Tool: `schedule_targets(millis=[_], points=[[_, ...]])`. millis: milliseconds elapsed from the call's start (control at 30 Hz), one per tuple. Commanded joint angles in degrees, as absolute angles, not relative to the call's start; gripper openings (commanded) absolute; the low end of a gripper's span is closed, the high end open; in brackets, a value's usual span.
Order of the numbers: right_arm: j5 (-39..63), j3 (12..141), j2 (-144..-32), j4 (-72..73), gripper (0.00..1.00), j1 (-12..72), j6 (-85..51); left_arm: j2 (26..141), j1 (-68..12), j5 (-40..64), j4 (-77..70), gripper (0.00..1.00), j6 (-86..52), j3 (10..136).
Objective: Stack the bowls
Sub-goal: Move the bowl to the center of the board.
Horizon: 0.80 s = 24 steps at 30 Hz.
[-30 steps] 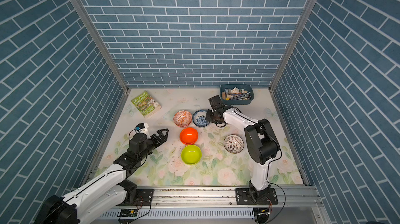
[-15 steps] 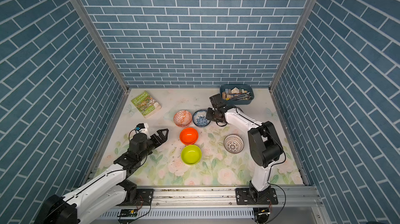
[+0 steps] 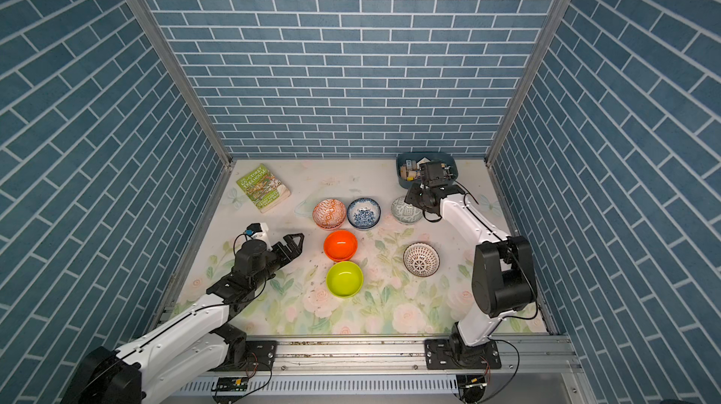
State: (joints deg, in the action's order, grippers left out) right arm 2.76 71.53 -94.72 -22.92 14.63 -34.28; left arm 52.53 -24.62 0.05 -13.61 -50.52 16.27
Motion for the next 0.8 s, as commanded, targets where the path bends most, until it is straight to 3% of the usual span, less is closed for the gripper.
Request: schedule_targets(millis=[0, 200, 767], points=[[3.9, 69.4, -94.5, -23.4, 0.55, 10.9, -31.0, 53.1, -24.7, -0.4, -12.5, 1.00, -50.2, 18.0], [8.5, 68.4, -97.4, -21.1, 0.49, 6.4, -29.1, 54.3, -24.6, -0.4, -12.3, 1.00, -50.3, 18.6], [11.9, 68.2, -104.8, -17.5, 0.36, 6.3, -27.9, 55.0, -24.7, -1.9, -12.5, 1.00, -51.1, 18.5]])
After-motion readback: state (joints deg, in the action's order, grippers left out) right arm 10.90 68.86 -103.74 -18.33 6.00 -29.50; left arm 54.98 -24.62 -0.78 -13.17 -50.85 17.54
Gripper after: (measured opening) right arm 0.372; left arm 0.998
